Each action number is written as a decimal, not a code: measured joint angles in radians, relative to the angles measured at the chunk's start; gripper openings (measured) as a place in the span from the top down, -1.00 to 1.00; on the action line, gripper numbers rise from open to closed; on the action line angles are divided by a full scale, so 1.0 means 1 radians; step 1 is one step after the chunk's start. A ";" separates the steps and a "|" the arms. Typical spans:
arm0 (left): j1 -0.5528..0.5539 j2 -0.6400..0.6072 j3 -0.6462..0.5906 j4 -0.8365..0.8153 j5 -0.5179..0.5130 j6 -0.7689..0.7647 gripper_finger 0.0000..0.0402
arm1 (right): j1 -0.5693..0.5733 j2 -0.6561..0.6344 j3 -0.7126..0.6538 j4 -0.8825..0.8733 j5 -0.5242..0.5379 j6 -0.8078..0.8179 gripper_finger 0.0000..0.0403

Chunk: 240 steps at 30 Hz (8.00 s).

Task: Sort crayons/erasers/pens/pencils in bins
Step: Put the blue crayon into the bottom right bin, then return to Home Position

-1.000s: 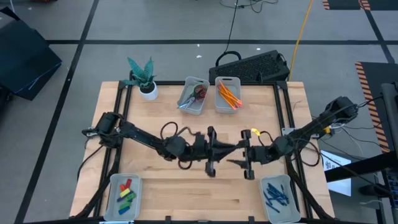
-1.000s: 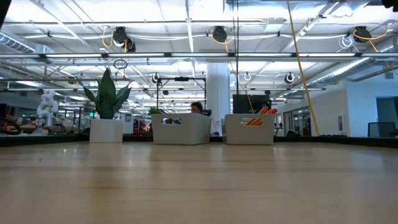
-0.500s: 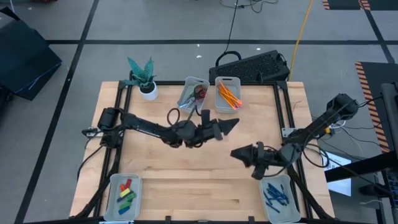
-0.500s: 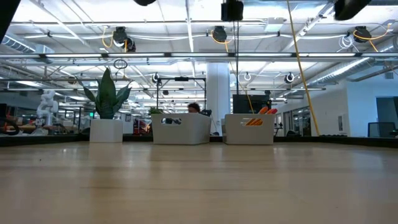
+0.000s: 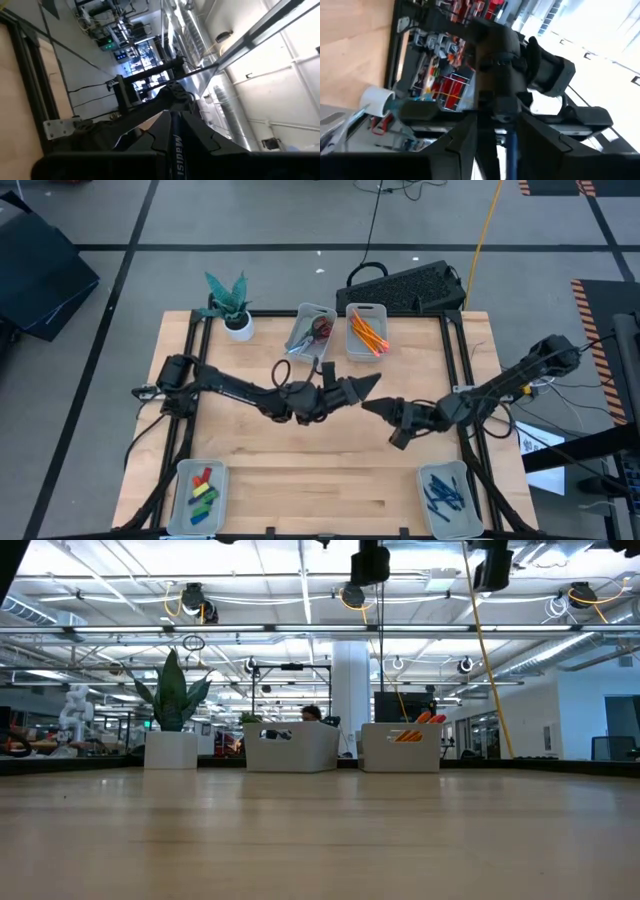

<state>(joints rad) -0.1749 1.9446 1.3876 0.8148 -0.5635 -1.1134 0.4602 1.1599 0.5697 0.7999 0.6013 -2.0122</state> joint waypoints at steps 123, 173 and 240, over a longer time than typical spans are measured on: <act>-0.222 -0.494 -0.006 -1.791 -0.095 0.270 -0.17 | 0.602 0.289 0.375 -1.674 -0.679 3.606 0.41; -0.156 -0.301 -0.182 -2.069 1.311 -0.463 -0.17 | -0.104 -0.035 -0.108 -0.412 -0.498 1.816 0.08; 0.620 -1.667 -0.917 -1.215 0.627 1.107 0.95 | -0.427 -1.106 -0.552 -0.751 -0.474 2.097 1.00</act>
<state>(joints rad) 0.4446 0.2775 0.4706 -0.4005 0.0640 -0.0063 0.0330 0.0536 0.0181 0.0492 0.1274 0.0847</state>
